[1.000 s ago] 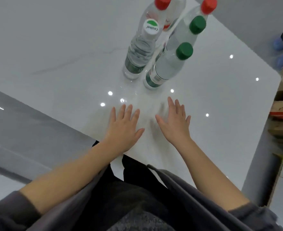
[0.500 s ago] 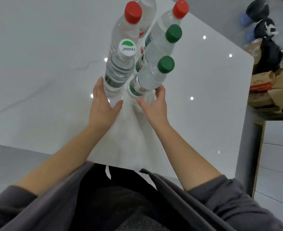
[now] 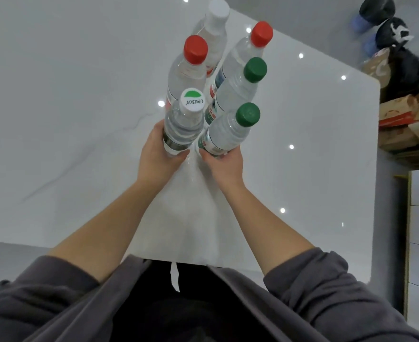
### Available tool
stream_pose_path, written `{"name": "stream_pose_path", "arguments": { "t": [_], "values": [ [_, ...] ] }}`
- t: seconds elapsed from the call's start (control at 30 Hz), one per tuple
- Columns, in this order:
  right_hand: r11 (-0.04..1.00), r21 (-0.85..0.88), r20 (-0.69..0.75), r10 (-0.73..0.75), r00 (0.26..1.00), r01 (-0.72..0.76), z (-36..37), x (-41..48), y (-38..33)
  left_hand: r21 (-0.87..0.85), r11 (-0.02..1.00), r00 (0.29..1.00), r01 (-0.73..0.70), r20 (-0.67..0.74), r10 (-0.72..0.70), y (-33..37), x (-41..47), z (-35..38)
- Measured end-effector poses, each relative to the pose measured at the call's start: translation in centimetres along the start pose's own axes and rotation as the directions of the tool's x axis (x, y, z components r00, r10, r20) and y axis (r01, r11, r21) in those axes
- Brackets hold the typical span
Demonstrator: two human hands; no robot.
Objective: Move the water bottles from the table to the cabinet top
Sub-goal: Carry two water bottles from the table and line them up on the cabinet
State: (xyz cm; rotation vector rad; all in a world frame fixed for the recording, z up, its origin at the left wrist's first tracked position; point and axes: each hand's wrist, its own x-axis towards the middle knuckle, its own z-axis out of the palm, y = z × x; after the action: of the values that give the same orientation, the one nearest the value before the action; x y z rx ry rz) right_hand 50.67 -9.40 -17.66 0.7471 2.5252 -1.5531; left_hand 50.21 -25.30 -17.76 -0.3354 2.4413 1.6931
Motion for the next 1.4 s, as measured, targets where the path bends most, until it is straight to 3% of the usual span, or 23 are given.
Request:
{"name": "stream_pose_path", "arguments": {
  "t": [0.27,0.47,0.7,0.83,1.17,1.4],
  "values": [
    [0.995,-0.087,0.093,0.064,0.994,-0.055,-1.2,-4.3,2.5,0.068,0.998,0.992,0.018,0.124,-0.026,-1.1,-4.1,-0.9],
    [0.996,-0.015,0.108,0.083,0.991,-0.082,-2.0,-7.2,4.3,0.035,0.999,0.975,-0.026,0.22,0.017,-2.2,-6.1,-0.8],
    [0.997,-0.016,0.083,0.081,0.993,-0.079,-1.9,-7.3,4.5,0.009,0.998,0.976,-0.055,0.213,0.052,-1.8,-6.3,-1.1],
    [0.994,0.077,0.055,0.075,0.996,-0.08,-2.7,-8.4,4.4,0.007,0.995,0.973,-0.103,0.208,0.099,-1.3,-7.0,-1.1],
    [0.955,0.298,-0.177,0.068,0.982,-0.012,-10.0,-12.4,3.1,-0.06,0.963,0.9,-0.264,0.344,0.268,5.5,-9.4,2.0],
    [0.923,0.379,-0.457,0.125,0.881,0.066,-17.1,-16.2,3.1,-0.176,0.939,0.81,-0.294,0.475,0.343,11.7,-12.6,7.2]
  ]
}}
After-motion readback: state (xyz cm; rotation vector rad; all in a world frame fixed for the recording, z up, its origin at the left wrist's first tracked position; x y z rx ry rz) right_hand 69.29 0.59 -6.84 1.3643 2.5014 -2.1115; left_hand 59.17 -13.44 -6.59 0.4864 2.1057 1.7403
